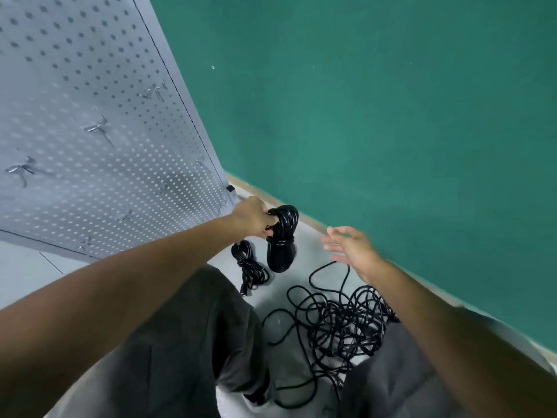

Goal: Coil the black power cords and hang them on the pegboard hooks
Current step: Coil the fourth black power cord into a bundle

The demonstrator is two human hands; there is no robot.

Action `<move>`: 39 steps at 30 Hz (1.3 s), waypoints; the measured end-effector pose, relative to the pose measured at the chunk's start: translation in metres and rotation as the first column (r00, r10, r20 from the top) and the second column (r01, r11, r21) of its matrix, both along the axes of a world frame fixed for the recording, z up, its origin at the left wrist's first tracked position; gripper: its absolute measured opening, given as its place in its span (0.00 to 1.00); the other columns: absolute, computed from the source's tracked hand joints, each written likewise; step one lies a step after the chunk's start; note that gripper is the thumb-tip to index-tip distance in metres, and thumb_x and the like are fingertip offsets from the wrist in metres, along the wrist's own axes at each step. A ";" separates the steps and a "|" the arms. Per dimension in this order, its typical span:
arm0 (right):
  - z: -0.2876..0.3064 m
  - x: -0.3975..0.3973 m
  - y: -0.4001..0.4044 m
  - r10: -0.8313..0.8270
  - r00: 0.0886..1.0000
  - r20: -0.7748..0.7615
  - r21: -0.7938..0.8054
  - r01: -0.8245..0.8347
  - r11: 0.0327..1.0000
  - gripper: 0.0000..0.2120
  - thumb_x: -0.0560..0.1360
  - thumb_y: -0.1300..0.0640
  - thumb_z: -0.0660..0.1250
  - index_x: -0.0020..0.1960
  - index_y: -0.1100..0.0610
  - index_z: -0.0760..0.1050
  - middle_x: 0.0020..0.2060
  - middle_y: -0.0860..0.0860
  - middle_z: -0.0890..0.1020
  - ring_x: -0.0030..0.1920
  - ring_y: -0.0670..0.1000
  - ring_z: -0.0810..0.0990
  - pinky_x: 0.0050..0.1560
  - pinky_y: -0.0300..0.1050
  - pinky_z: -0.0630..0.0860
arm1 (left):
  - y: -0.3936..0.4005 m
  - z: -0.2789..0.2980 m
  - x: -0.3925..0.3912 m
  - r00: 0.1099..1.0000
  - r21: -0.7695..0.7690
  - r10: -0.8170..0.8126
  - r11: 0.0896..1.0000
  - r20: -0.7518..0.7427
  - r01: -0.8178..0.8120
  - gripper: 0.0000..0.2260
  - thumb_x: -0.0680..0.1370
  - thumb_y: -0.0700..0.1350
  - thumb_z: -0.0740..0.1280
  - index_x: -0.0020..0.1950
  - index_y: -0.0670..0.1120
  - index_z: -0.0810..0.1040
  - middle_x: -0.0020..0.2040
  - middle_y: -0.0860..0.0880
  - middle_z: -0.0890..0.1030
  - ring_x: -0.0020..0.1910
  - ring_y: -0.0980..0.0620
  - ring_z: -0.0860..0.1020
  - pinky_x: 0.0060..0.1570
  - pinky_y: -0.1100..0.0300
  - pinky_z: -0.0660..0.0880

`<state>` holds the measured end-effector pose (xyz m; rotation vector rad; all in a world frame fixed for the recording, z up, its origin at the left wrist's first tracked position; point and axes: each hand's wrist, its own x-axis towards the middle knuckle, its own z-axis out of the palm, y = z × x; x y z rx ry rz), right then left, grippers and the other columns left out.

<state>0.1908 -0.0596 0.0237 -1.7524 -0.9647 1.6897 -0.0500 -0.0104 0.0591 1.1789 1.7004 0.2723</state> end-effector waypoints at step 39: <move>-0.237 -0.009 -0.016 0.692 0.700 0.176 -0.399 -0.592 0.700 0.19 0.78 0.50 0.68 0.51 0.68 0.79 0.39 0.59 0.80 0.41 0.56 0.80 0.43 0.47 0.71 | 0.001 -0.241 -0.035 0.843 -0.221 0.534 0.815 -0.072 -0.535 0.14 0.81 0.32 0.66 0.66 0.39 0.77 0.45 0.42 0.82 0.37 0.46 0.81 0.44 0.53 0.83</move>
